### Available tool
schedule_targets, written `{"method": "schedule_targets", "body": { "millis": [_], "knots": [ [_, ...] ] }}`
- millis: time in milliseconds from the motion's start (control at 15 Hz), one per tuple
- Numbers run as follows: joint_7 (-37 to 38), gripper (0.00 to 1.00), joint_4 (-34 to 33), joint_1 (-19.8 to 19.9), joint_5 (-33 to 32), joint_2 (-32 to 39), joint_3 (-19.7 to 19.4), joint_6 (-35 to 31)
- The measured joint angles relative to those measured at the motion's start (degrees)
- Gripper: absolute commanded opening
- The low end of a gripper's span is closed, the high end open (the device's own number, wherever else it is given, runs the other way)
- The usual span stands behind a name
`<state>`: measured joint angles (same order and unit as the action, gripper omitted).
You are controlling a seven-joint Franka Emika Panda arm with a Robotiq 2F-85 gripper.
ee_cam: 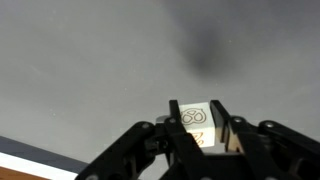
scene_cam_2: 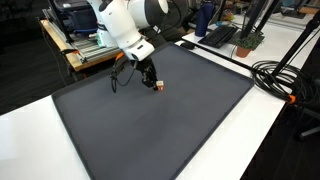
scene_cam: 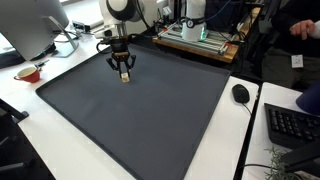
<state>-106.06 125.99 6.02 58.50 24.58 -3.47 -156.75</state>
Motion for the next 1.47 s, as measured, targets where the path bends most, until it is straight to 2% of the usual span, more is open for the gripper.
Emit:
{"method": "schedule_targets", "body": {
  "millis": [267, 333, 1067, 1133, 1200, 1467],
  "knots": [
    [0.0, 0.35, 0.0, 0.0, 0.0, 0.0, 0.0, 0.0],
    [0.0, 0.1, 0.0, 0.0, 0.0, 0.0, 0.0, 0.0],
    [0.0, 0.1, -1.3, 0.0, -0.1, 3.5, 0.0, 0.1],
    [0.0, 0.28, -1.5, 0.0, -0.1, 3.9, 0.0, 0.1],
    [0.0, 0.54, -1.8, 0.0, -0.1, 4.4, 0.0, 0.1],
    [0.9, 0.82, -2.3, 0.0, -0.2, 5.4, -0.1, 0.1]
  ]
}}
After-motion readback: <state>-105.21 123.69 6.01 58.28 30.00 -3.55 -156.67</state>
